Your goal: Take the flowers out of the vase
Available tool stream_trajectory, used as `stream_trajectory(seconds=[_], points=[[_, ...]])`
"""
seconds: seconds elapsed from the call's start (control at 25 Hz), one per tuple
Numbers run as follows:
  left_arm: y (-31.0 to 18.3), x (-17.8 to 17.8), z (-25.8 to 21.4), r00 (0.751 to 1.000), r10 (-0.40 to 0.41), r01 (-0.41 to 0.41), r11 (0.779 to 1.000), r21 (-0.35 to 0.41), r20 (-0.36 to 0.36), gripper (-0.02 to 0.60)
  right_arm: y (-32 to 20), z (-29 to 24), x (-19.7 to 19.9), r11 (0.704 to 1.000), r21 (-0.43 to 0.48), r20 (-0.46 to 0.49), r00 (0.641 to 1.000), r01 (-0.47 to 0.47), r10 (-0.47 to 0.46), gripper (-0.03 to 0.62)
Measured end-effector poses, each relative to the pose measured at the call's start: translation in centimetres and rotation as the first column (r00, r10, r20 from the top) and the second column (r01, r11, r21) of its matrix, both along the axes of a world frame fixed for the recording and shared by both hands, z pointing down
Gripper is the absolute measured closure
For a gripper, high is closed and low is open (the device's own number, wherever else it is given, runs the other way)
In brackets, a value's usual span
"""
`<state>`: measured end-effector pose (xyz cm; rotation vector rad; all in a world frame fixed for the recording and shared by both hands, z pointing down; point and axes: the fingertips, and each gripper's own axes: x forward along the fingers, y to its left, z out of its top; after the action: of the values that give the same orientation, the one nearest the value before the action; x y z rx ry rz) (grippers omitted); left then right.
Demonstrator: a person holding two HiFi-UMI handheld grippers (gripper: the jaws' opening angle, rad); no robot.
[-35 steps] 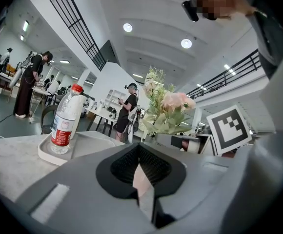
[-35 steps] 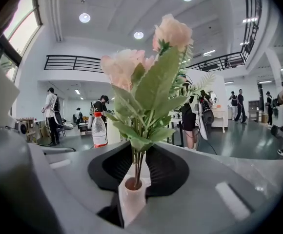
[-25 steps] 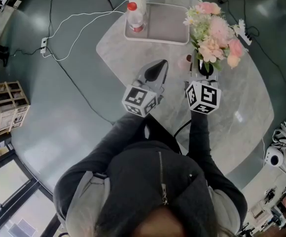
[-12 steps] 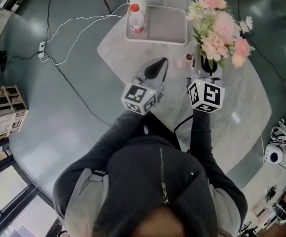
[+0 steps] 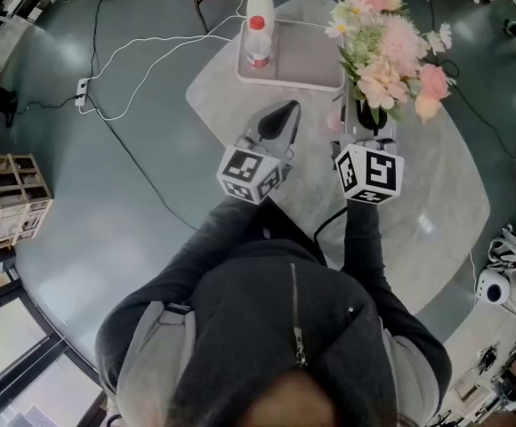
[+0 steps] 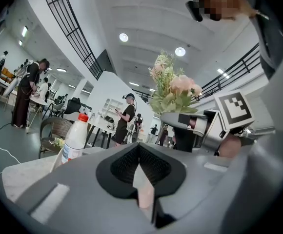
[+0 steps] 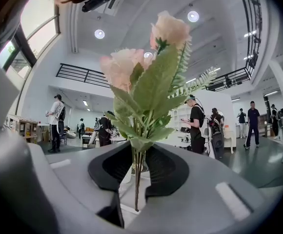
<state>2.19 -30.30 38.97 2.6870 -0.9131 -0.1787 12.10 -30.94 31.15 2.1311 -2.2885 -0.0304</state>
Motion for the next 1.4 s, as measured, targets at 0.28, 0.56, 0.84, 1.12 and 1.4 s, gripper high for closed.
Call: stream_trajectory(seconds=[0.28,0.56,0.84,1.12,1.4], points=[[-1.9,-3.3,-0.1,0.997,-0.077,0.077,0.997,0.007,0.016,0.572,-1.6,0.5,-3.9,0.996,-0.003,0.023,0.996,0.084,-0.084,0.514],[-2.0,-5.9,0.5,0.989,-0.147,0.147,0.989,-0.009,0.031,0.572,-2.2,2.8,-7.3,0.988,-0.027,0.028,0.988,0.153,-0.152,0.514],[-1.9,-7.7,1.5,0.982,-0.185,0.186,0.982,-0.02,0.046,0.572,-2.3,7.9,-9.2,0.978,-0.122,0.046,0.985,0.172,-0.167,0.514],[-1.6,-8.5,2.7,0.977,-0.205,0.208,0.977,-0.044,0.064,0.572,-1.9,10.2,-10.8,0.963,-0.166,0.032,0.978,0.211,-0.208,0.514],[-1.5,-8.3,3.0,0.975,-0.211,0.215,0.975,-0.052,0.069,0.572,-1.3,12.5,-11.1,0.946,-0.23,0.082,0.973,0.229,-0.216,0.514]])
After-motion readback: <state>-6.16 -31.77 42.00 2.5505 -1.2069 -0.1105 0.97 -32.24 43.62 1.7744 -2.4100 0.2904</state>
